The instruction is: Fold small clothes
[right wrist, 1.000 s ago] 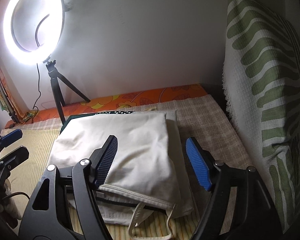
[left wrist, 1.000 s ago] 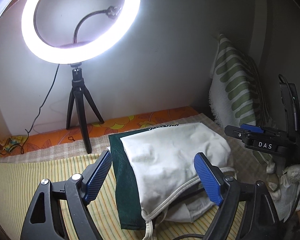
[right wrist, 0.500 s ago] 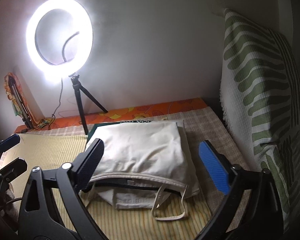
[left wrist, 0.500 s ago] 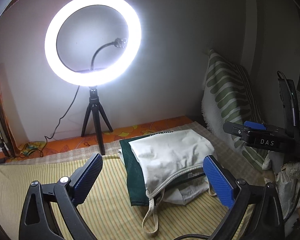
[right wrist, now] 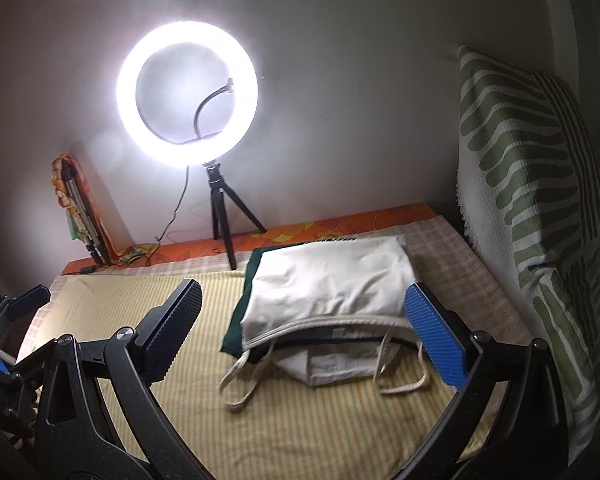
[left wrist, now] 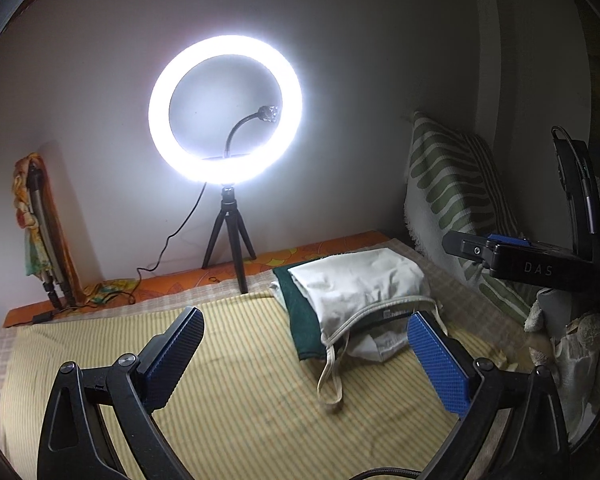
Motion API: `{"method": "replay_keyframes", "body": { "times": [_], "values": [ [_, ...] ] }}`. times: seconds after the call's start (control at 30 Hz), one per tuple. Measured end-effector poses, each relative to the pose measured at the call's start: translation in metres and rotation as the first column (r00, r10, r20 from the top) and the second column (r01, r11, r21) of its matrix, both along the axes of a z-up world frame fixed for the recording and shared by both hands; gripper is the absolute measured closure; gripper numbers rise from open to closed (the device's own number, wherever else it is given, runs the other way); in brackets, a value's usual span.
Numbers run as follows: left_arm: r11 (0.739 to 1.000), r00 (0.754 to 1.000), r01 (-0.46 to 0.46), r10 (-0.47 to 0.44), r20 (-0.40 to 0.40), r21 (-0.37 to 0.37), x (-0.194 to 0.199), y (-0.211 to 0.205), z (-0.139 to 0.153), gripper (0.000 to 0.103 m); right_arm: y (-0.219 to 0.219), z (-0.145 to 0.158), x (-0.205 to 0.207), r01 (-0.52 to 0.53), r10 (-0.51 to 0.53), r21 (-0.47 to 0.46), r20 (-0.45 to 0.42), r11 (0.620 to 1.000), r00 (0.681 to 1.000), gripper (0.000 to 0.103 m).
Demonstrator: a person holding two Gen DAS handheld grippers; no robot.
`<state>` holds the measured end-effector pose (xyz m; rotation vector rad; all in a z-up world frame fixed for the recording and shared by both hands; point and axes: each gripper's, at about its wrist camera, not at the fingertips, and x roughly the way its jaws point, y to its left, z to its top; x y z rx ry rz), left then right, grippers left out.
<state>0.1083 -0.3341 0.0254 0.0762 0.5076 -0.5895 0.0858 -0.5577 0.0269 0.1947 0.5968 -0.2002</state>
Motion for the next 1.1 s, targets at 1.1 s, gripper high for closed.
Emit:
{"method": "replay_keyframes", "body": {
  "times": [1.1],
  "values": [
    [0.995,1.000,-0.027,0.028,-0.010,0.097,-0.093,0.093,-0.046,0.000,0.128,-0.068,-0.093,0.099,-0.096,0.043,-0.073,0.994,0.993,0.000]
  ]
}}
